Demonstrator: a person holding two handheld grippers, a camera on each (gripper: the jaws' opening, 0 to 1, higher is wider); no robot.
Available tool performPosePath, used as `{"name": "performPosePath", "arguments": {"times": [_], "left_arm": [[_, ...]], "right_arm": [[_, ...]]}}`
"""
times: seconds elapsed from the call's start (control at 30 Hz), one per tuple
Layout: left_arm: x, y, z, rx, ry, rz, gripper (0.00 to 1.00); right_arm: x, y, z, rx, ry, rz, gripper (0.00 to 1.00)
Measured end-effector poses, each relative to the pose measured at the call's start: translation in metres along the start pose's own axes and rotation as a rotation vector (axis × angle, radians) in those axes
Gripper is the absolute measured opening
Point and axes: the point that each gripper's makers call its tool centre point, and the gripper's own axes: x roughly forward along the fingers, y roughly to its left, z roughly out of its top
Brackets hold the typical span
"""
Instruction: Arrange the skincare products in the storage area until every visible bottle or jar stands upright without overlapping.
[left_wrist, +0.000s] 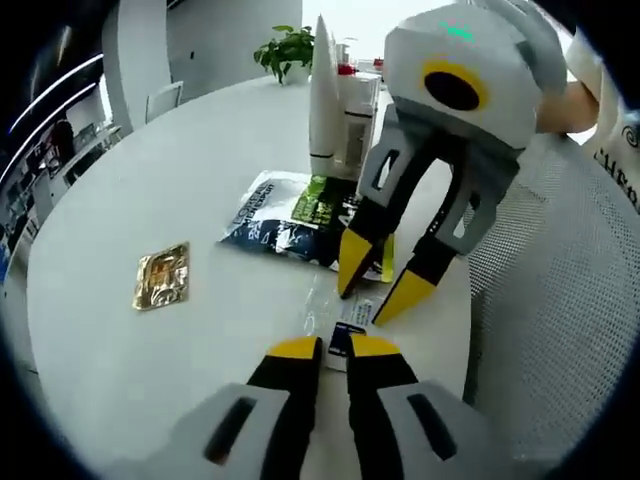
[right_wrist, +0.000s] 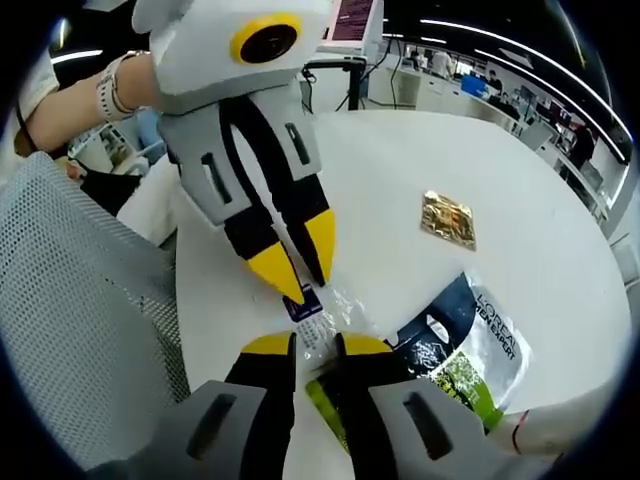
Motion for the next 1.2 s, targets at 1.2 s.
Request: {"name": "performPosePath", "arguments": {"times": [1.2], "left_arm": [[0.0031,-0.0014,-0.0012,-0.018,0.079,0.020,0.13]], "right_arm": [[0.0001,-0.0013,0.0003,0.035,0.052,0.002,0.17]]}}
